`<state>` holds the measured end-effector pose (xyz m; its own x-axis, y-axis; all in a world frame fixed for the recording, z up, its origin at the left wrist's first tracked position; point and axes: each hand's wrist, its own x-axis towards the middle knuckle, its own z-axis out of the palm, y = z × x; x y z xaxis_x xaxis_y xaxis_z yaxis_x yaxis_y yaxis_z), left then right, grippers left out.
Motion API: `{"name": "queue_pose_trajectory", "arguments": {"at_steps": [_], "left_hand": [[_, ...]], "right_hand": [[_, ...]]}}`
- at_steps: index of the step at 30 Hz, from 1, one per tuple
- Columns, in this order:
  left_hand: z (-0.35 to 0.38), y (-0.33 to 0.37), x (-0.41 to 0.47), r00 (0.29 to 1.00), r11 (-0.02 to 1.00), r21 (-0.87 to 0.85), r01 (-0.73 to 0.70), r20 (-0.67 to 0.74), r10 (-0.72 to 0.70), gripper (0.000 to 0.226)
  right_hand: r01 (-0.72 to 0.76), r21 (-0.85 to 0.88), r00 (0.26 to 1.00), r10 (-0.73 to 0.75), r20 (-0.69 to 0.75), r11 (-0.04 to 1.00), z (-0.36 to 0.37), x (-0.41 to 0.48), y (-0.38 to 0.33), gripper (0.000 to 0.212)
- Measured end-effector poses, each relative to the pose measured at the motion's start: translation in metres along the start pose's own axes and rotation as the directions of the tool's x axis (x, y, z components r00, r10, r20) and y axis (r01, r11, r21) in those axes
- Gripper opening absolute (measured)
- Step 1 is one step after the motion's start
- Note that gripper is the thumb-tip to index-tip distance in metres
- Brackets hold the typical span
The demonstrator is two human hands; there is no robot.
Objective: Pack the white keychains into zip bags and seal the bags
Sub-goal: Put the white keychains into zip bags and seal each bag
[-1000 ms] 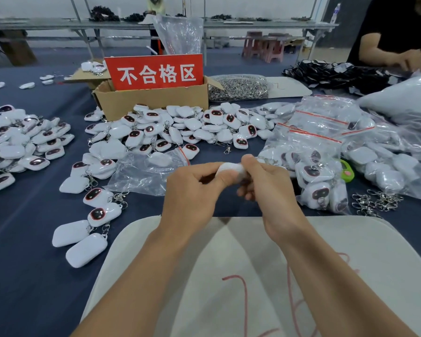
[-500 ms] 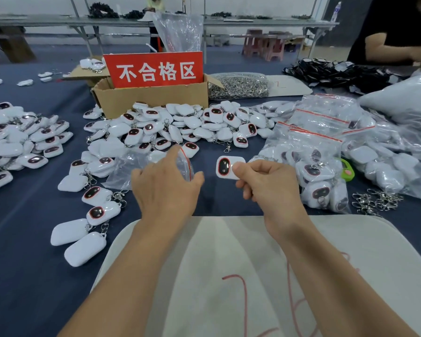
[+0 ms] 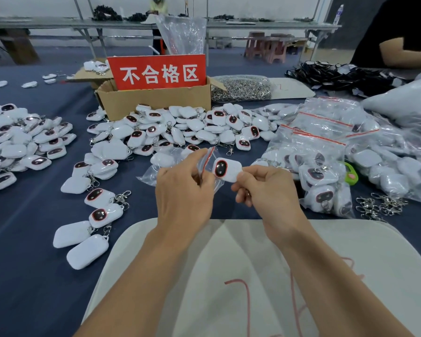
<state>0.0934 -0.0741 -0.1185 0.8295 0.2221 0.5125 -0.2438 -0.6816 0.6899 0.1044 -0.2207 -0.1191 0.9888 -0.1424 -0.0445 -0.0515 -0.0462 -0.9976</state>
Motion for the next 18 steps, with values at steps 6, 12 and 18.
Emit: {"name": "queue_pose_trajectory", "arguments": {"at_steps": [6, 12, 18], "left_hand": [[-0.0014, -0.0016, 0.0017, 0.997, 0.998, 0.004, 0.062, 0.035, -0.062, 0.043], [-0.0023, 0.0005, 0.0017, 0.996, 0.994, -0.112, 0.016, 0.094, -0.006, 0.021], [0.0001, -0.0037, 0.0005, 0.994, 0.986, -0.168, 0.018, 0.107, 0.0, 0.021]], "right_hand": [[-0.043, 0.017, 0.999, 0.042, 0.014, 0.999, -0.0039, 0.0002, -0.0002, 0.011], [-0.142, 0.104, 0.977, 0.122, 0.177, 0.984, -0.0071, -0.0012, -0.0064, 0.013], [-0.036, -0.034, 0.968, 0.043, 0.247, 0.999, -0.002, -0.0073, -0.0041, 0.019]]}}
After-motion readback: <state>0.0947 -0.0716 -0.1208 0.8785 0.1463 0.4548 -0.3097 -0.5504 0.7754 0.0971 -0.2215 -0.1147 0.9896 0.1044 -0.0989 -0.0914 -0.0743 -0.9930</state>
